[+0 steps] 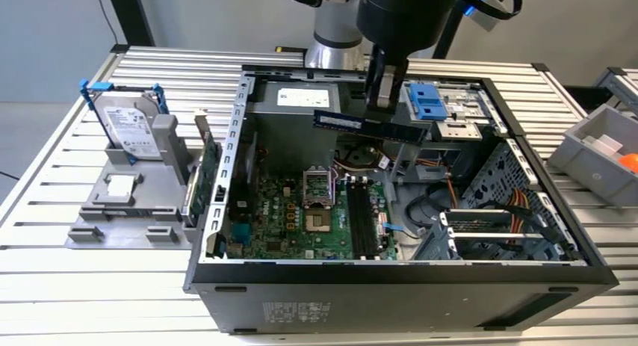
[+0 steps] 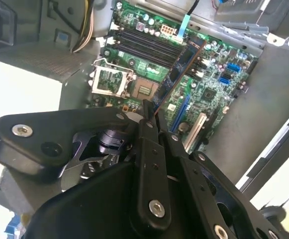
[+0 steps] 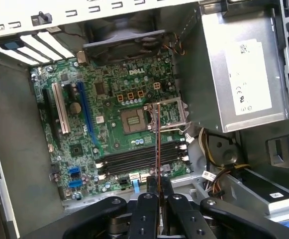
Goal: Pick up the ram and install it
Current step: 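Pick up the ram and move it above insertion slot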
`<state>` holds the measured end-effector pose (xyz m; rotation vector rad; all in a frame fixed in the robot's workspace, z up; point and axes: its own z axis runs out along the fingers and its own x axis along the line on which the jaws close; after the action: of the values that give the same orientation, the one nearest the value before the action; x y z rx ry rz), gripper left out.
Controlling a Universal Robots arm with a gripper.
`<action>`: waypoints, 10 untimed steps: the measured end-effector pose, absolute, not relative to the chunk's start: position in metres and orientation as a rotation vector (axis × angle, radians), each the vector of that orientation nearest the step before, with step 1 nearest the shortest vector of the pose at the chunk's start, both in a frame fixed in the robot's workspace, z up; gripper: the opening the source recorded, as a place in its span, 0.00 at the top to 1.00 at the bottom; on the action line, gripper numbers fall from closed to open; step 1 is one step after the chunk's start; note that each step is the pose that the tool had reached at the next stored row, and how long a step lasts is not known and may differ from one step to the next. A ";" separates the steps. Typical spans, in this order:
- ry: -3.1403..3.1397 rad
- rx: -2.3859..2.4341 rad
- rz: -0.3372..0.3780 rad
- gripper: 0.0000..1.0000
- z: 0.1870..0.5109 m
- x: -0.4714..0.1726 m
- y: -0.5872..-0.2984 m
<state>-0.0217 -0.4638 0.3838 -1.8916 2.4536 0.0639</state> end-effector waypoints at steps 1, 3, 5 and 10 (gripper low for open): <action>2.468 -1.872 0.063 1.00 0.384 -0.022 -0.464; 2.496 -1.833 0.062 1.00 0.384 -0.022 -0.464; 2.519 -1.801 0.061 1.00 0.384 -0.022 -0.464; 2.565 -1.733 0.059 1.00 0.384 -0.022 -0.464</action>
<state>-0.0217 -0.4638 0.3839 -1.7329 2.5653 0.0594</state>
